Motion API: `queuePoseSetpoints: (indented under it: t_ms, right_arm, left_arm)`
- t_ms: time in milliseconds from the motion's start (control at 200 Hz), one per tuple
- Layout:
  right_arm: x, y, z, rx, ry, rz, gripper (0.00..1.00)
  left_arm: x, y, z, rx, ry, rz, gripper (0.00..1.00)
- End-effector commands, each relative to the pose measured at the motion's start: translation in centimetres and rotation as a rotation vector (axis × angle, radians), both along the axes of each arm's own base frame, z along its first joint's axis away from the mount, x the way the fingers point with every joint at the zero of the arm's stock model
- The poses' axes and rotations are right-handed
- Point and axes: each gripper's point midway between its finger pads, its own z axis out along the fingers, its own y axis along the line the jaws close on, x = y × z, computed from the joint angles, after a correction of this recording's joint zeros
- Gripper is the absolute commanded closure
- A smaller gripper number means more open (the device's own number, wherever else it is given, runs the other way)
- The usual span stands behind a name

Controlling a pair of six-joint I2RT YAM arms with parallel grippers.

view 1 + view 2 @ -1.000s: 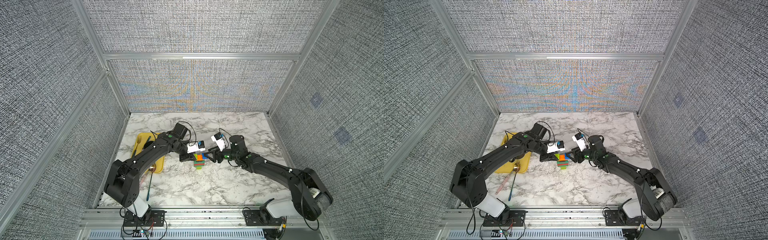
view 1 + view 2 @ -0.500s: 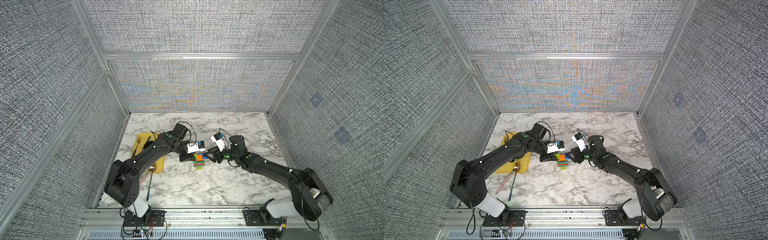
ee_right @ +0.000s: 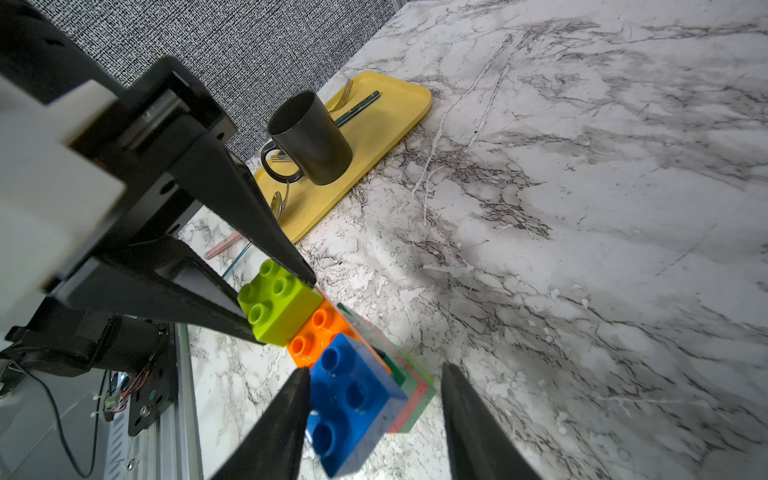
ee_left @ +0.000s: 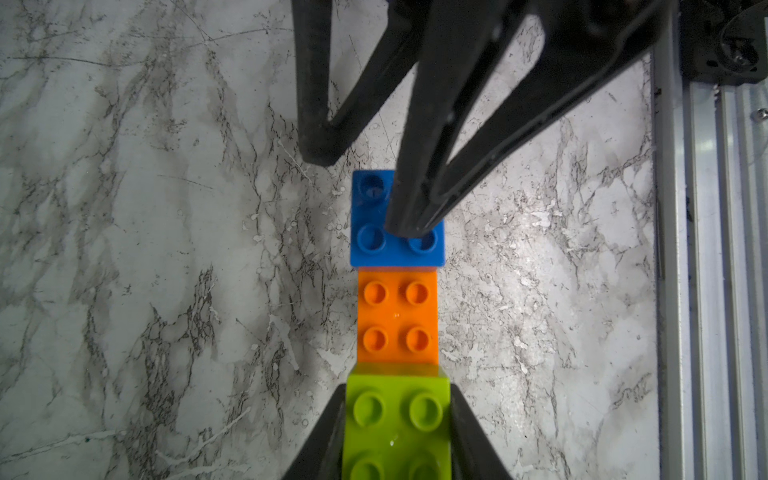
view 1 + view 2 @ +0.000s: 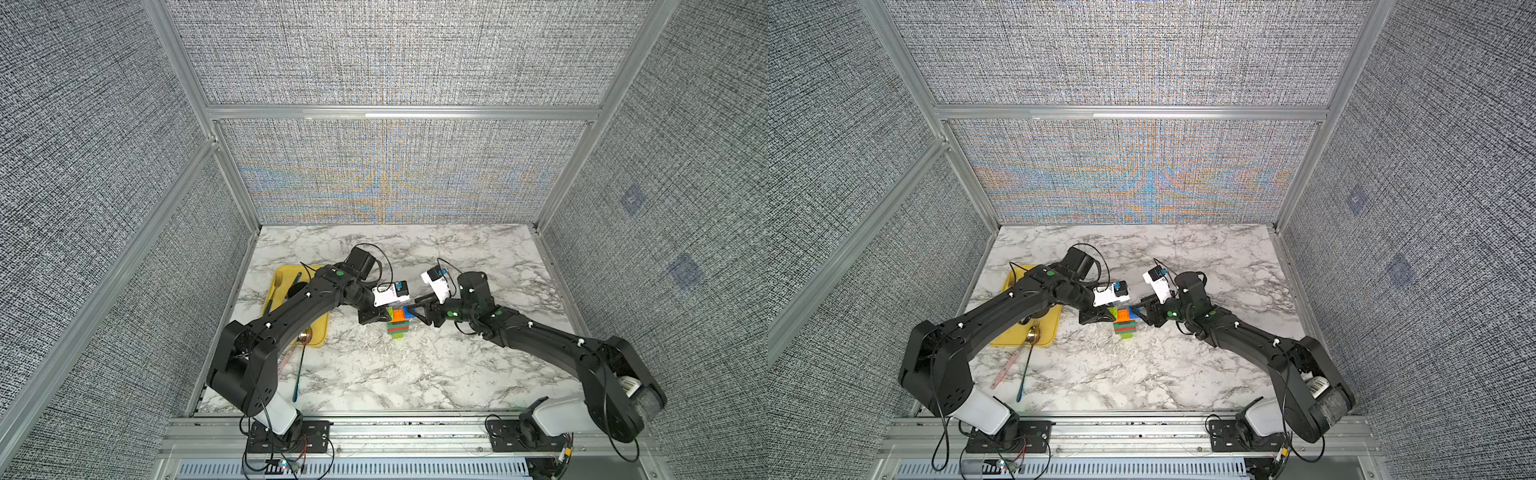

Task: Assemble a carrot with lego
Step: Assemble the lego brick with the lego brick.

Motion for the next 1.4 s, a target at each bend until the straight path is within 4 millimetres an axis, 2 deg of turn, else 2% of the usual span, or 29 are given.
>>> queuePoseSetpoints:
  t_ms: [0, 220, 360, 435, 601, 701, 821, 1151, 1391]
  right_arm:
    - [-0.2, -0.7, -1.8, -0.059, 0.046, -0.030, 0.49]
    - [-0.3, -0.7, -2.1, -0.066, 0.054, -0.032, 0.49]
    - [-0.2, -0.7, -1.9, -0.066, 0.049, -0.033, 0.49]
    - [-0.1, -0.6, -1.7, -0.062, 0.045, -0.032, 0.49]
    - [0.1, -0.4, -1.0, -0.050, 0.035, -0.026, 0.48]
    - [0.2, -0.3, -1.0, -0.051, 0.037, -0.025, 0.47]
    - [0.3, -0.3, -0.7, -0.049, 0.032, -0.027, 0.47]
    - [0.5, -0.1, 0.3, -0.037, 0.013, -0.024, 0.46]
    - [0.5, -0.1, 0.3, -0.035, 0.015, -0.020, 0.46]
  left_arm:
    - [-1.0, 1.5, -2.0, 0.112, 0.043, 0.014, 0.98]
    - [-1.2, 1.8, -3.3, 0.160, 0.067, 0.023, 0.98]
    - [-1.0, 1.5, -2.9, 0.152, 0.062, 0.025, 0.97]
    - [-0.9, 1.0, -1.9, 0.124, 0.056, 0.027, 0.92]
    - [-0.9, 0.0, 0.0, 0.052, 0.049, 0.022, 0.75]
    - [-1.1, -0.2, 0.3, 0.036, 0.047, 0.016, 0.63]
    - [-1.2, -0.4, 0.3, 0.022, 0.056, 0.010, 0.56]
    - [-1.2, -1.0, -0.2, -0.004, 0.084, 0.016, 0.48]
    - [-1.3, -1.7, -0.4, -0.053, 0.099, 0.051, 0.44]
